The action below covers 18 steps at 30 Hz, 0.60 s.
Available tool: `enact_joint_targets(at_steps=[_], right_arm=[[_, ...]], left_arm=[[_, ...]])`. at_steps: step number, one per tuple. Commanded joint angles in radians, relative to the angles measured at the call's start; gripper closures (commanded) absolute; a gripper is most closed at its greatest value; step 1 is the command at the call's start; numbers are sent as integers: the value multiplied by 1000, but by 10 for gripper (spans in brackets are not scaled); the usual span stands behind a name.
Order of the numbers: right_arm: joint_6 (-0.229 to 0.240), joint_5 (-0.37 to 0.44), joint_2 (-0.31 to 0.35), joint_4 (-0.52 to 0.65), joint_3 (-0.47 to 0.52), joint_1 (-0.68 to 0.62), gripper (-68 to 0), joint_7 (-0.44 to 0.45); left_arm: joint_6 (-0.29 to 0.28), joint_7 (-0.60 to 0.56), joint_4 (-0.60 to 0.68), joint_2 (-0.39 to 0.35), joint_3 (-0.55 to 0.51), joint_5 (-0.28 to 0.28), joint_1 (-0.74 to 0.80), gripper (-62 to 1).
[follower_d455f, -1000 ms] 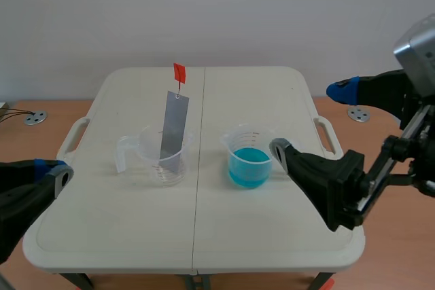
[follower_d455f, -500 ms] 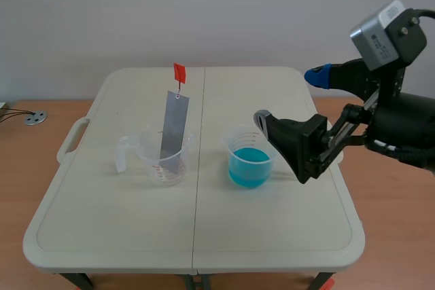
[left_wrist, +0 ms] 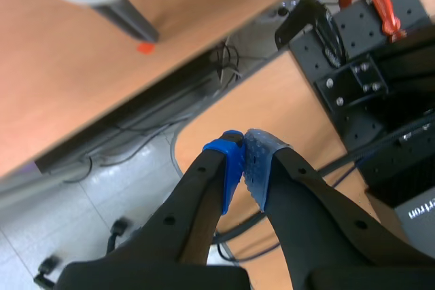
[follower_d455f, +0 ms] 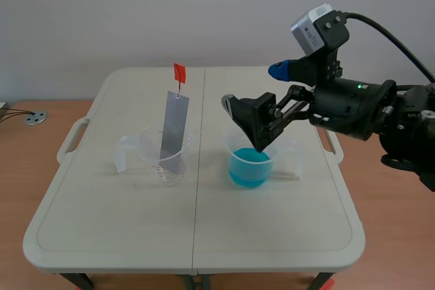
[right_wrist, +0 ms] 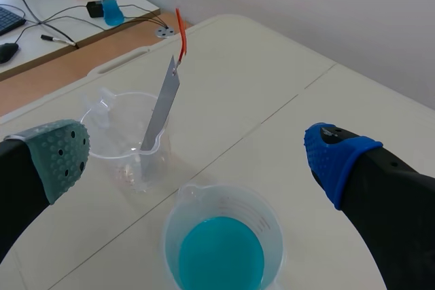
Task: Hold the metal plate by the orange handle, dip it into the blue solution, take it out and point at it, then put the plate back in the beaker on the left.
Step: 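Lift the metal plate out of the left beaker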
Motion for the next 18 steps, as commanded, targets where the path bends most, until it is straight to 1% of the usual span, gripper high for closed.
enact_joint_targets(at_steps=[1,7,18], right_arm=[[3,17,-13,-12,-4,48,-663,8],[7,10,-75,-119,-48,155,-663,-8],[10,6,-205,-280,-112,327,-663,-130]], left_arm=[[-2,-14,2,3,21,-3,-1,-27],[-2,-13,-45,3,74,-3,-1,-27],[-2,-14,-74,3,108,-3,-3,-27]])
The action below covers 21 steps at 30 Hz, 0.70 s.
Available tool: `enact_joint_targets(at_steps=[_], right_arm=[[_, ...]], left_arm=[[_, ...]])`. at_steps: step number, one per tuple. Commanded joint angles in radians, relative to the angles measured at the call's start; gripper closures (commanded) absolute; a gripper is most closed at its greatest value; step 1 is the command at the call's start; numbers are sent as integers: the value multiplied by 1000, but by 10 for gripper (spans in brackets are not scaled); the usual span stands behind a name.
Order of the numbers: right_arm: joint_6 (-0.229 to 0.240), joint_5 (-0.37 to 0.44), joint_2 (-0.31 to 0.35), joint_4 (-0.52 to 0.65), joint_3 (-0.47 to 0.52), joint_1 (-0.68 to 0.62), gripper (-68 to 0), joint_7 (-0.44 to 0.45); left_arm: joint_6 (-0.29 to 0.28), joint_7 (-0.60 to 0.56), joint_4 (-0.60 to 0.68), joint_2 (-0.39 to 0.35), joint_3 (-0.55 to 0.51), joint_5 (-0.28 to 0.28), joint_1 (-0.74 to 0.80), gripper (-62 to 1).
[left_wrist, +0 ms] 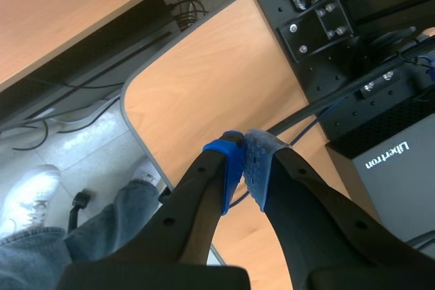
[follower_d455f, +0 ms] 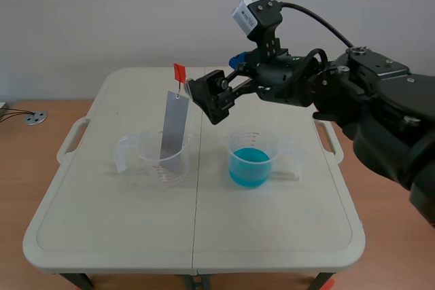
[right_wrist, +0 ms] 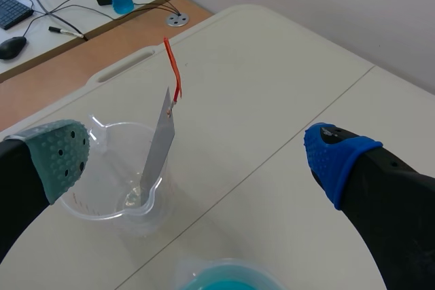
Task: Hold the metal plate by the orange handle, dip it into the blue solution, take it out and point at it, then put the plate back in the beaker on the left.
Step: 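Lift the metal plate out of the left beaker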
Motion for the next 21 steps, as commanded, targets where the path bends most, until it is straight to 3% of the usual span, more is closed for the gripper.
enact_joint_targets(at_steps=[1,12,21], right_arm=[[4,11,-19,-8,-4,55,-663,-3],[0,-10,-138,-175,-60,182,-663,-73],[0,-54,-191,-277,-61,203,-663,-31]], left_arm=[[-2,-13,10,3,3,-3,-3,-27],[-3,-16,10,3,3,-3,-8,-27],[-6,-16,10,3,3,-3,-9,-27]])
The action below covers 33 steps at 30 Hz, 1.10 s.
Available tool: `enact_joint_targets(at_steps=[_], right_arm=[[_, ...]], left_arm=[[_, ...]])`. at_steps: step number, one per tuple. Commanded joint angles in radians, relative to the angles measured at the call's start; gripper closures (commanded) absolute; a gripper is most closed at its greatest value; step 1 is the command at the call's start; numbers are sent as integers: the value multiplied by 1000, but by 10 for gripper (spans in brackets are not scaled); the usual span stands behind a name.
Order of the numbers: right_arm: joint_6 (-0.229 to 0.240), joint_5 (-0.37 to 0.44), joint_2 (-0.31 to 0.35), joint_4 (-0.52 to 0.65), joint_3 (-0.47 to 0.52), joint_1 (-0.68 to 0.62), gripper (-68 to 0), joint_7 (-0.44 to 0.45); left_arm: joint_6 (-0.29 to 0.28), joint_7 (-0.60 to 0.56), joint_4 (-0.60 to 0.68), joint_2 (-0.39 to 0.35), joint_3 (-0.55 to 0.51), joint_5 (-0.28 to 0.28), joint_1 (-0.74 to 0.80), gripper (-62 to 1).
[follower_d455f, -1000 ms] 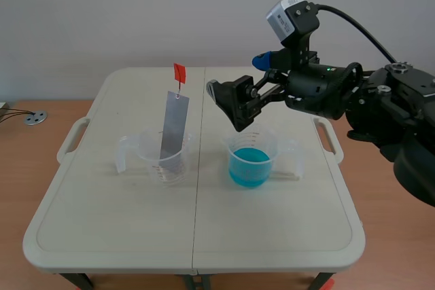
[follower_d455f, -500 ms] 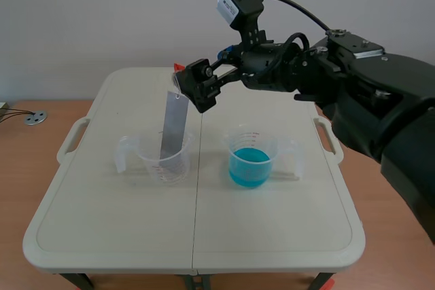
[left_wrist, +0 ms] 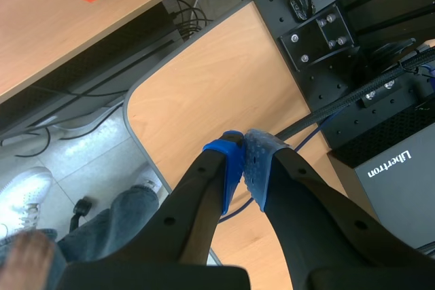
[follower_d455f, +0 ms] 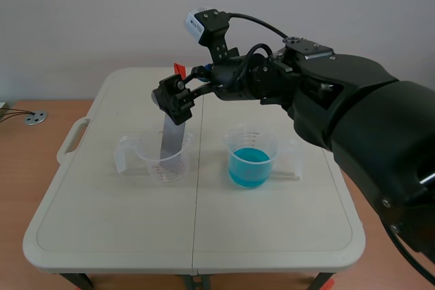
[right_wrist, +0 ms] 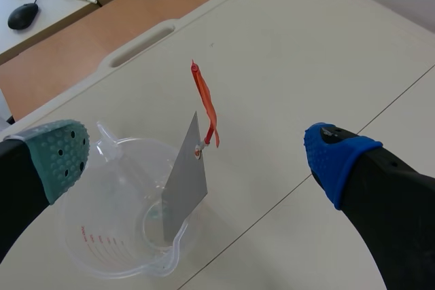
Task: Hold the metal plate by the orange handle, dip it into the blue solution, take it out and point at it, then put the plate back in the beaker on the left.
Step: 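Lift the metal plate out of the left beaker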
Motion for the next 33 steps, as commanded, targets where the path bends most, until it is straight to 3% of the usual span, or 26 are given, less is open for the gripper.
enact_joint_targets(at_steps=[1,6,19,33], right_arm=[[1,-1,-3,24,1,31,-663,30],[2,-2,-5,24,1,31,-655,78],[0,-9,-8,24,1,31,-304,82],[-29,-10,-8,24,1,30,-93,86]], left_arm=[[-2,-9,10,3,3,-3,7,-27],[-3,-9,10,3,3,-3,7,-27],[-3,-9,10,2,3,-3,7,-27],[-3,-9,10,3,3,-3,7,-27]])
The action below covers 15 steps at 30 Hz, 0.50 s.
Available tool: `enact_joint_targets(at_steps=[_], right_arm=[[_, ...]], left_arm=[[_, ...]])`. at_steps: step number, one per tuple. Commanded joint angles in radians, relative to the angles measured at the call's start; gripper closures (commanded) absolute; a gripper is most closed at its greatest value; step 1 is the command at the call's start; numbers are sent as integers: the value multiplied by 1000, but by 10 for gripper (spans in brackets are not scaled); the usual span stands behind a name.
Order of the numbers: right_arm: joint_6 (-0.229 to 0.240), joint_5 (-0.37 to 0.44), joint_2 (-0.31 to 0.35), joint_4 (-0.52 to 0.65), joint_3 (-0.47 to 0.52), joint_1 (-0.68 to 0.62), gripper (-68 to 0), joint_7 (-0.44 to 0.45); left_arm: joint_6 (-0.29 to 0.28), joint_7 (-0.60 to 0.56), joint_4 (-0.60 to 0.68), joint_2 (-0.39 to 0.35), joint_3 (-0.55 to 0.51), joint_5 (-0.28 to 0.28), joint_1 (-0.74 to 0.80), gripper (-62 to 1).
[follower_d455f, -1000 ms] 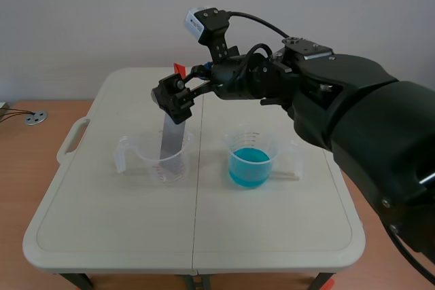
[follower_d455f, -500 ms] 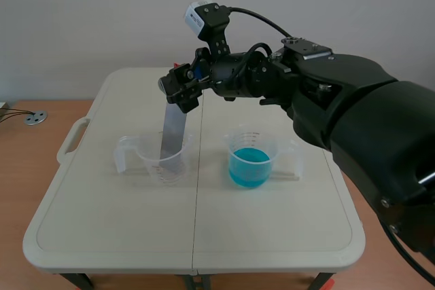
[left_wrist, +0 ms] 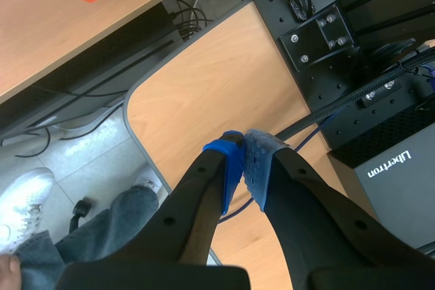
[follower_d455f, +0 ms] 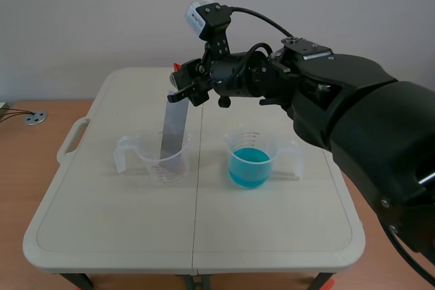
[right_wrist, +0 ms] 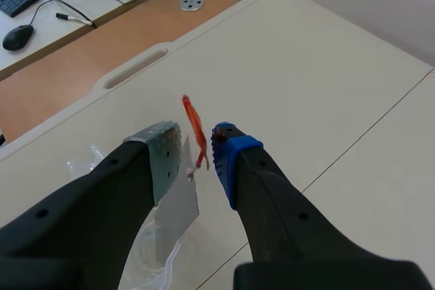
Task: Hold the metal plate by the orange handle, dip it into the blue solution, take it out and point at it, then put the plate back in the beaker on the left.
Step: 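Lift the metal plate out of the left beaker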
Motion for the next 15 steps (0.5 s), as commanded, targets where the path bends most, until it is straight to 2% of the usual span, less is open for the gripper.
enact_joint_targets(at_steps=[1,3,13,15], right_arm=[[3,3,-6,23,1,30,-63,19],[3,-11,-6,23,1,30,-13,19],[5,-11,-6,24,1,28,-15,60],[23,-11,-6,24,1,27,-15,79]], left_arm=[[-3,-9,10,3,3,-3,7,-27],[-3,-9,10,3,3,-3,7,-27],[-3,-9,10,3,3,-3,7,-27],[-3,-9,10,3,3,-3,7,-27]])
